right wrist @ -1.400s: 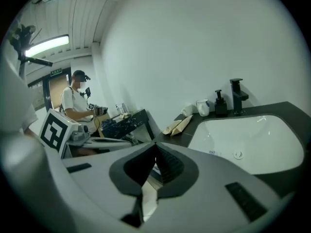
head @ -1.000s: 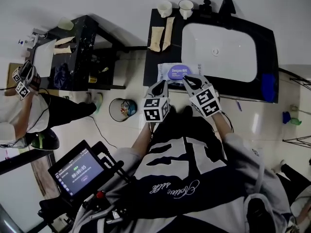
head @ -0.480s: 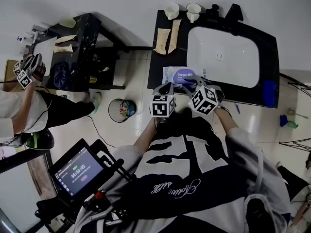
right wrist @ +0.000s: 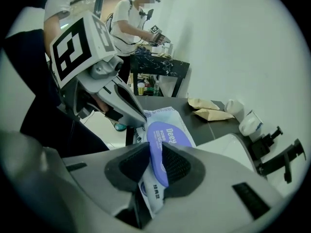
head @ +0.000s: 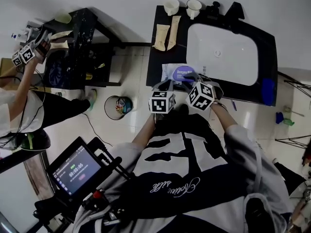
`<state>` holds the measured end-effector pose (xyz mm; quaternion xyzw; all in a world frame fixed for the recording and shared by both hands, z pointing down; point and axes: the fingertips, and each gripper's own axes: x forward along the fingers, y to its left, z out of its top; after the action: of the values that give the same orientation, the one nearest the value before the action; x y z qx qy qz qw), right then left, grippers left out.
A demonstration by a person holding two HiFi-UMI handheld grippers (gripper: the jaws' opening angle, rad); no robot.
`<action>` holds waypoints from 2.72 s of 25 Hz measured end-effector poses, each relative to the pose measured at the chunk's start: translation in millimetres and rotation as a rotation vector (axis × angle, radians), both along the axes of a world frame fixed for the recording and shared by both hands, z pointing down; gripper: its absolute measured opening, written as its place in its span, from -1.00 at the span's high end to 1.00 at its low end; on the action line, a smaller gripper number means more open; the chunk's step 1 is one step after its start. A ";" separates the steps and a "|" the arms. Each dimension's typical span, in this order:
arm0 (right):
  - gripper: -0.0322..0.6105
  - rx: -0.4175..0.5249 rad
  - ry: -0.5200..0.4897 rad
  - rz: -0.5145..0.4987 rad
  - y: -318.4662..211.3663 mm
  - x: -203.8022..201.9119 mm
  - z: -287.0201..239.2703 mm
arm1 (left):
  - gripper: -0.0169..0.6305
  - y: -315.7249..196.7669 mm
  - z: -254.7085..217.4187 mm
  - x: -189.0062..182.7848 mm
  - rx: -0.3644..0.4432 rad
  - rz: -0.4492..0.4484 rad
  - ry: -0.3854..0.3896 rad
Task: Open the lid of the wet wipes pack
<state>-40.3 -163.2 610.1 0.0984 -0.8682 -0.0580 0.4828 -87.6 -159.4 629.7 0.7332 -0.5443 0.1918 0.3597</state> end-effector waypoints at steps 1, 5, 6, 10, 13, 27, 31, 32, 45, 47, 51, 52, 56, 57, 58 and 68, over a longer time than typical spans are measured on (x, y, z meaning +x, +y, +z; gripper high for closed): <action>0.66 -0.017 -0.004 0.005 -0.6 0.5 -0.3 | 0.95 -0.3 1.2 0.5 -0.002 0.001 0.000; 0.66 -0.040 -0.037 0.033 -7.9 2.3 -3.8 | 0.95 -6.1 6.5 3.1 0.005 0.008 0.000; 0.66 -0.039 -0.052 0.040 -8.8 2.1 -6.7 | 0.95 -6.3 6.8 3.1 0.007 0.007 0.004; 0.66 -0.036 -0.127 0.082 -16.2 2.5 -22.0 | 0.95 -6.8 8.6 2.8 0.010 0.000 0.018; 0.66 0.013 -0.177 0.132 -31.0 0.9 -42.6 | 0.95 -6.6 8.6 2.0 0.009 -0.010 0.030; 0.66 0.020 -0.263 0.317 -125.1 -4.5 -49.1 | 0.95 -3.5 6.8 1.2 0.009 -0.023 0.046; 0.66 0.003 -0.223 0.353 -143.9 -6.2 -33.3 | 0.95 -3.2 6.8 0.7 0.005 -0.026 0.053; 0.66 0.002 -0.215 0.355 -146.9 -8.0 -29.8 | 0.95 -2.8 6.9 0.2 0.005 -0.030 0.057; 0.66 -0.075 -0.372 0.529 -142.1 0.0 -44.4 | 0.95 -1.7 5.8 -1.4 0.003 -0.042 0.068; 0.66 -0.074 -0.444 0.557 -131.4 3.1 -61.4 | 0.95 -1.6 6.7 -1.7 -0.002 -0.041 0.073; 0.66 -0.089 -0.564 0.605 -102.3 10.9 -80.3 | 0.95 -5.9 11.1 -2.1 -0.019 -0.043 0.074; 0.66 -0.104 -0.588 0.615 -92.2 11.8 -82.5 | 0.95 -5.7 10.6 -3.0 -0.020 -0.048 0.075; 0.66 -0.164 -0.666 0.668 -60.2 15.6 -86.1 | 0.95 -6.2 -5.4 -5.2 0.017 -0.054 0.086; 0.66 -0.172 -0.679 0.676 -56.3 16.8 -86.5 | 0.95 -8.3 -12.8 -5.0 0.038 -0.046 0.086; 0.66 -0.177 -0.691 0.681 -53.1 17.7 -87.8 | 0.95 -10.1 -21.6 -4.7 0.064 -0.035 0.084; 0.90 -0.170 -0.875 0.750 -33.6 25.9 -126.0 | 0.95 -13.2 -140.5 -3.5 0.360 0.011 0.139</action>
<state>-14.4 -196.8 484.1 0.3748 -0.8944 0.2327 0.0730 -91.1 -172.6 489.2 0.8001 -0.5396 0.0421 0.2587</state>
